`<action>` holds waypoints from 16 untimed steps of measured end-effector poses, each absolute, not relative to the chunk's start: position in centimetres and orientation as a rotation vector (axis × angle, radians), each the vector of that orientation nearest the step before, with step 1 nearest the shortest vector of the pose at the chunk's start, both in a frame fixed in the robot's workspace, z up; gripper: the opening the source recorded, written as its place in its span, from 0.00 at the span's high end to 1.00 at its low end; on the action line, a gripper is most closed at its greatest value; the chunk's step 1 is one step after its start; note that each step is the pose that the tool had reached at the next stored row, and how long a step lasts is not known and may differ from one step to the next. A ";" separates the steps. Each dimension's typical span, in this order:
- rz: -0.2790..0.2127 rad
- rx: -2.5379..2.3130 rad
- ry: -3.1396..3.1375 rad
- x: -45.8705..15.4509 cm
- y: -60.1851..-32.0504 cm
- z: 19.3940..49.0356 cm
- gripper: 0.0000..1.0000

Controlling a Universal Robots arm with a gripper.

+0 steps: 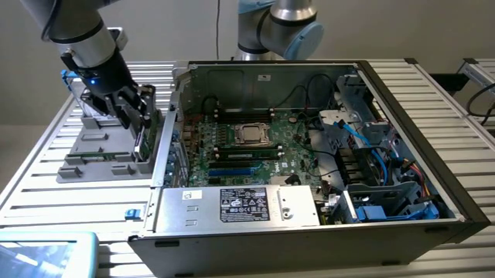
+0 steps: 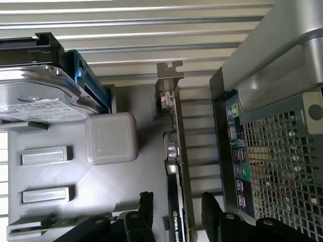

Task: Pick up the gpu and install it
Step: 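Pick up the gpu and move the gpu toward the slot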

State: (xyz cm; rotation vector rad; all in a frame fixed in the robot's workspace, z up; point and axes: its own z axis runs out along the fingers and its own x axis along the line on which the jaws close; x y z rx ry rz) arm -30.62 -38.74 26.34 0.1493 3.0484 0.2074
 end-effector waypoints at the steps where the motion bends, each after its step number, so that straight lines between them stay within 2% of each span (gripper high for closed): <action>1: 0.210 0.149 3.048 -30.7 -38.8 26.2 0.48; 8: 0.272 0.151 3.037 -30.8 -39.3 25.4 0.48; 16: 0.278 0.151 3.036 -30.7 -39.3 24.0 0.48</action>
